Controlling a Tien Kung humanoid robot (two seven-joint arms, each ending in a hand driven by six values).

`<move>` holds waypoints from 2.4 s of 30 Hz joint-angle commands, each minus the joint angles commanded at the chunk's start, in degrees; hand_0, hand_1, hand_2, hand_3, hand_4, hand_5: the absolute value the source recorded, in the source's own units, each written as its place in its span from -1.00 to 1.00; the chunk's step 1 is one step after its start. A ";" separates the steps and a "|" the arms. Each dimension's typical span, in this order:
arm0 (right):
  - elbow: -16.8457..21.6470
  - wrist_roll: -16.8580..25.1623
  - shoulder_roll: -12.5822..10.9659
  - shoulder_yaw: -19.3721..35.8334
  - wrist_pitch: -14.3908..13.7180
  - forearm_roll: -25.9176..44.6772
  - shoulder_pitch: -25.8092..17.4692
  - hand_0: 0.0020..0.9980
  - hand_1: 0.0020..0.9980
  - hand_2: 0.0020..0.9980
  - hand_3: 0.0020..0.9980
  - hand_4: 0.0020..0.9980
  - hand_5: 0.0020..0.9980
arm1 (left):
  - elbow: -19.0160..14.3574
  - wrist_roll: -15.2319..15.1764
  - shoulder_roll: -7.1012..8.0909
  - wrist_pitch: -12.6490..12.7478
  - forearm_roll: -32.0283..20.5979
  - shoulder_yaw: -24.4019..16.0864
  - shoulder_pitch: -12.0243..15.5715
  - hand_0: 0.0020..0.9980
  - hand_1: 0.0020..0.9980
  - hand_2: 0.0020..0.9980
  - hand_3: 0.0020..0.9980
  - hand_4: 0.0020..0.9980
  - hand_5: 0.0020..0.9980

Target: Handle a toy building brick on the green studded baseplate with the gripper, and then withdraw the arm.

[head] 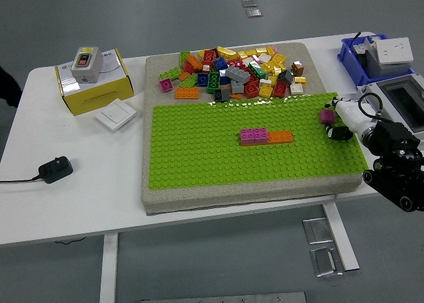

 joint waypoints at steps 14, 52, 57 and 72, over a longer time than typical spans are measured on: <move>-0.31 0.06 0.02 0.68 -0.18 -0.07 -0.01 0.88 0.92 1.00 0.22 -0.02 -0.39 | 0.00 0.01 0.10 0.02 -0.03 0.16 0.02 0.33 0.33 0.32 0.30 -0.26 0.18; 17.46 -0.26 -1.22 -5.16 -2.87 -0.73 -1.17 0.85 0.88 0.95 0.22 -0.04 -0.35 | 0.00 -0.11 -0.04 0.07 -0.26 0.01 0.08 0.33 0.33 0.32 0.30 -0.26 0.19; 17.23 -0.15 -0.67 -6.17 -2.89 -0.28 -1.17 0.85 0.88 0.95 0.22 -0.04 -0.34 | 0.00 -0.14 -0.02 0.08 -0.32 0.09 0.05 0.33 0.33 0.32 0.30 -0.26 0.19; 15.00 0.11 1.14 -7.04 -2.88 0.47 -0.86 0.85 0.88 0.94 0.22 -0.04 -0.34 | 0.00 -0.04 0.05 0.08 -0.17 -0.06 0.05 0.33 0.33 0.32 0.30 -0.27 0.19</move>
